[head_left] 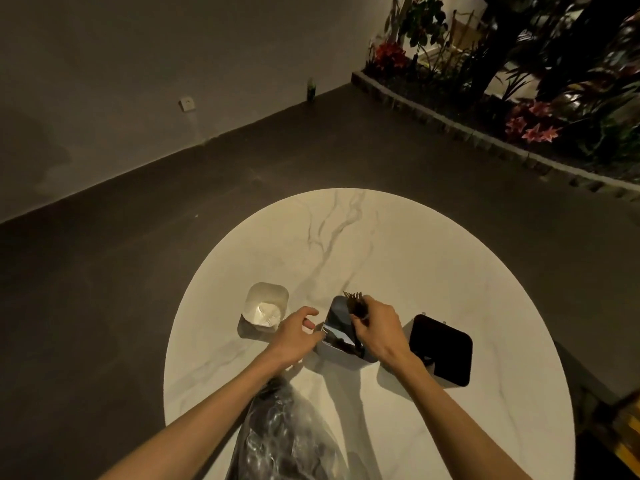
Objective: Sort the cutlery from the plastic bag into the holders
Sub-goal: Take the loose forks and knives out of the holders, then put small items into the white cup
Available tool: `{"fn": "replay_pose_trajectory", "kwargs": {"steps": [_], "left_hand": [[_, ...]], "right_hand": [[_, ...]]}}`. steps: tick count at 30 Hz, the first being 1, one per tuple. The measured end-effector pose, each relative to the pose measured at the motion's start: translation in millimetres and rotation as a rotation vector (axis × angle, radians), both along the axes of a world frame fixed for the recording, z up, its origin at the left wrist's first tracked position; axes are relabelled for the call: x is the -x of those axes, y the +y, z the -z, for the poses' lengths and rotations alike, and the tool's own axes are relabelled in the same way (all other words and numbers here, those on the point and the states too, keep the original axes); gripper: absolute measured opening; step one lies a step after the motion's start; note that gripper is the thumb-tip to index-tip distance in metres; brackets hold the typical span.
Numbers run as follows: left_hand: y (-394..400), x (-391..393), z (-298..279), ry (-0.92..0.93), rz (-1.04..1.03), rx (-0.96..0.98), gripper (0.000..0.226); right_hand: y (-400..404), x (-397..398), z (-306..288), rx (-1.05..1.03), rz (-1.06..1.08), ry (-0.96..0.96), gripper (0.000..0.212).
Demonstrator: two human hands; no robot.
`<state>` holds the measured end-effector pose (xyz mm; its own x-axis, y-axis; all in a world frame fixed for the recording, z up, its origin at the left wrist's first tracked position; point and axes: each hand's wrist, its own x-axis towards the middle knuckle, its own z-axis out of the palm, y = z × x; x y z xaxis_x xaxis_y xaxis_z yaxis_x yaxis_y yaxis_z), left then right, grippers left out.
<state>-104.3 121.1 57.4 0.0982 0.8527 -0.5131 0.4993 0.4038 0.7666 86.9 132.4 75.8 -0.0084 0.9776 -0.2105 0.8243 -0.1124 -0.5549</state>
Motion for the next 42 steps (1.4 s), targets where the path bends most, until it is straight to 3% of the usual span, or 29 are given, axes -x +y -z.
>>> {"fn": "replay_pose_trajectory", "kwargs": {"steps": [3,9,12,23,26,29,34,38,42], "left_hand": [[-0.6,-2.1,11.8,-0.004,0.038,0.017,0.046],[1.6,-2.5,30.6,-0.061,-0.004,0.06,0.029],[1.0,0.8,32.0,-0.092,-0.017,0.081,0.027],[-11.8,26.5,33.3,-0.152,0.012,0.16,0.027],[-22.6,60.7,40.2,-0.016,-0.063,0.164,0.018],[-32.0,91.5,51.2,0.077,-0.127,0.195,0.015],[-43.7,109.6,58.4,0.1,-0.176,0.227,0.015],[-49.4,109.4,65.1,0.055,-0.203,0.25,0.019],[-52.9,108.7,84.4,0.013,-0.219,0.27,0.022]], "right_hand": [[-1.5,2.6,24.6,0.091,-0.072,-0.056,0.03],[5.9,11.5,50.9,0.245,-0.117,-0.138,0.064],[14.1,16.1,56.3,0.29,-0.141,-0.117,0.071],[9.5,16.7,40.9,0.267,-0.072,-0.031,0.043],[2.2,25.0,13.2,0.062,-0.056,-0.055,0.018],[-11.5,54.5,-16.3,-0.128,-0.078,0.035,0.019],[-29.4,106.4,-8.2,0.028,-0.262,0.114,0.027],[-39.4,135.5,50.6,0.247,-0.181,0.006,0.042],[-35.5,147.9,90.5,0.33,-0.048,-0.072,0.045]]}}
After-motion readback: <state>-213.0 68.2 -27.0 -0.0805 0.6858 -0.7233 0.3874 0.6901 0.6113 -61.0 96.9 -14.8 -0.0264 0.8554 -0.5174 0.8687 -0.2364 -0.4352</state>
